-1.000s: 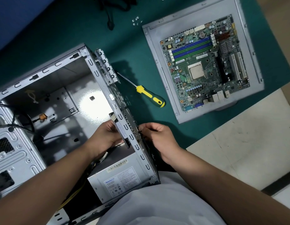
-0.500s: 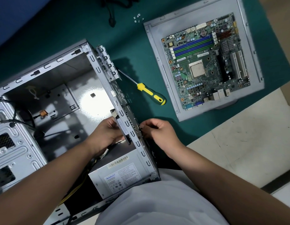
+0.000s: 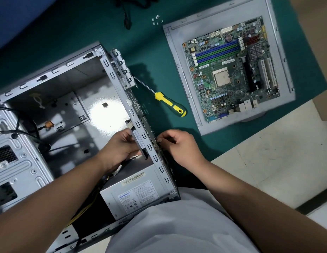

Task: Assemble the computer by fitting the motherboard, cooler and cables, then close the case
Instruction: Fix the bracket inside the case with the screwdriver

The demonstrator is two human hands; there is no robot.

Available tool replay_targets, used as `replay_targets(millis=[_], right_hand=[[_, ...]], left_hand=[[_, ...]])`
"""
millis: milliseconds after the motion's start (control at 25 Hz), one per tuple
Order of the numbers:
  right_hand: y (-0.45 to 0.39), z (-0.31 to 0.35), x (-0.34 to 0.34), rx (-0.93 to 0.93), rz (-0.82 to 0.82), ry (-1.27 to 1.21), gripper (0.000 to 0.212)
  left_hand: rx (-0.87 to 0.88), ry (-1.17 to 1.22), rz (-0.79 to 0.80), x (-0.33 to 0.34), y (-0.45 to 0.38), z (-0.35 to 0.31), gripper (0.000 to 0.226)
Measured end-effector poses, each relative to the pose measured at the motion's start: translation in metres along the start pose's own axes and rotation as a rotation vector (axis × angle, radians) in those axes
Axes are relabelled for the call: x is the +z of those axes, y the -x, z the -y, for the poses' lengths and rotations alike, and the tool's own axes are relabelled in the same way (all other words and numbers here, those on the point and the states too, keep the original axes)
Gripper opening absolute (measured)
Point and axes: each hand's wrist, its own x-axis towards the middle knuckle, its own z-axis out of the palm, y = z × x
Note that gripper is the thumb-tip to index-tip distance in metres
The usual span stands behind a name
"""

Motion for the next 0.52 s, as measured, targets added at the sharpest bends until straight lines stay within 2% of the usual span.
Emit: replay_targets(millis=[360,520], right_hand=[[0.0000,0.0072,-0.0034,-0.144,0.003,0.153,0.005],[-0.0017,0.0094,-0.0057,-0.112,0.016,0.148,0.003]], left_hand=[[-0.045,-0.027,0.000,-0.0022,-0.0020,0.0014,0.023],[-0.029,-0.023,-0.015,-0.0021,-0.0019,0.0008,0.024]])
